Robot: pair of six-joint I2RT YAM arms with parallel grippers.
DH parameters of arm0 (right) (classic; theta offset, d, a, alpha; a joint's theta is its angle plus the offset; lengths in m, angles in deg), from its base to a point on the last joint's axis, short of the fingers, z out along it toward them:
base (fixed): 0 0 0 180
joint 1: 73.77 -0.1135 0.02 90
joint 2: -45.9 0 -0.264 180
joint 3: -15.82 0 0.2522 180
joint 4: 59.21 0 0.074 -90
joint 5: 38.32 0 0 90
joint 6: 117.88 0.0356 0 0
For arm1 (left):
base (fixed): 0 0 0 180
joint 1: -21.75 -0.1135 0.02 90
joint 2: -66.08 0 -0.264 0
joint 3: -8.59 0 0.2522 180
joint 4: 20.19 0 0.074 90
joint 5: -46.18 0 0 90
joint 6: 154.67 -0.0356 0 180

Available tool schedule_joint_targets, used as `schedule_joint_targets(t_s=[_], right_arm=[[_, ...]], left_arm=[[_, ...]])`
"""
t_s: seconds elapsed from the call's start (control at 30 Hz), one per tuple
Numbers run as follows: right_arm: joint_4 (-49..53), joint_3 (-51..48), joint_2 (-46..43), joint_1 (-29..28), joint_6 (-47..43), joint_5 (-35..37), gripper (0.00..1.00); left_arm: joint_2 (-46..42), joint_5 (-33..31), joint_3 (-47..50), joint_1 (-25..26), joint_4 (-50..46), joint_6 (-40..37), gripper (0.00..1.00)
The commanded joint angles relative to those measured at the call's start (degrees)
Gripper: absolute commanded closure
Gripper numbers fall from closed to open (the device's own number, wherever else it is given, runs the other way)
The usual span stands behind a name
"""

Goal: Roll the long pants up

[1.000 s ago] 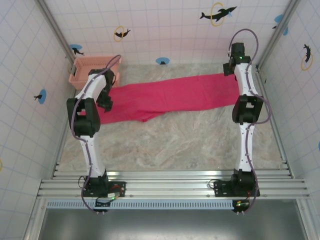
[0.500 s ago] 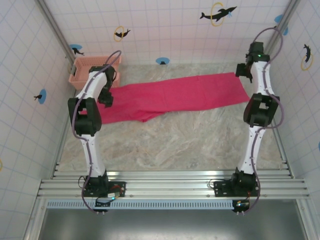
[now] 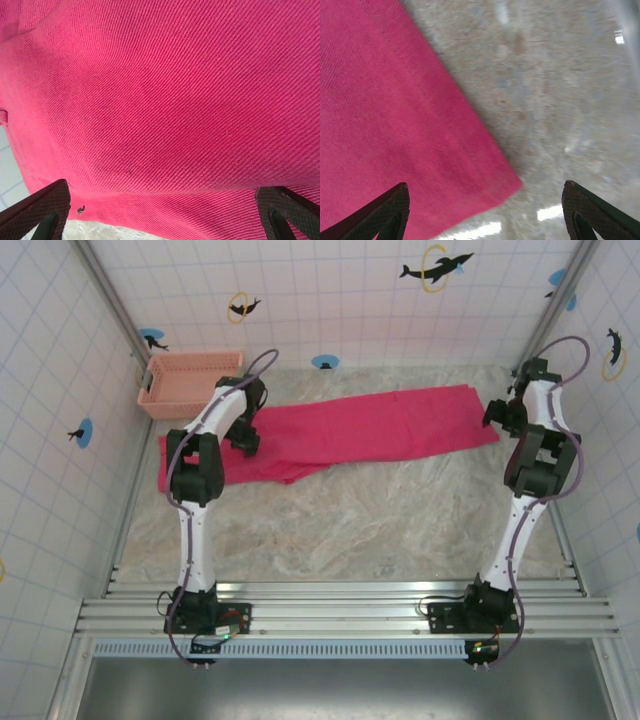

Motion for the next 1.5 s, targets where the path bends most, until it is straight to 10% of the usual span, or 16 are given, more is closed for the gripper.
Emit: schedule_joint_targets(t_s=[0.0,0.33,0.5,0.63,1.0,1.47], right_arm=[[-1.01,1.22,3.75,-2.12,1.62,-4.52,0.19],[-1.19,7.45,10.24,-5.53,3.85,-5.87,0.33],[-1.1,7.88,10.98,-5.8,5.8,-7.72,0.85],[-2.02,6.23,9.24,-5.8,5.33,-7.94,1.0],[-5.7,-6.85,-8.58,-1.13,3.43,-6.1,1.0],[-2.03,-15.11,-22.29,7.47,-8.42,-6.92,1.0]], left_arm=[[0.37,2.16,-3.83,-0.12,-1.35,2.28,0.03],[2.27,2.84,-5.48,0.42,-3.46,1.93,0.03],[2.46,6.4,-8.2,3.18,-3.31,3.66,0.03],[4.89,13.12,-15.3,8.08,-3.39,6.84,0.03],[10.95,33.55,-13.84,15.8,13.7,26.7,0.03],[8.19,34.7,-11.47,18.16,12.43,30.49,0.02]])
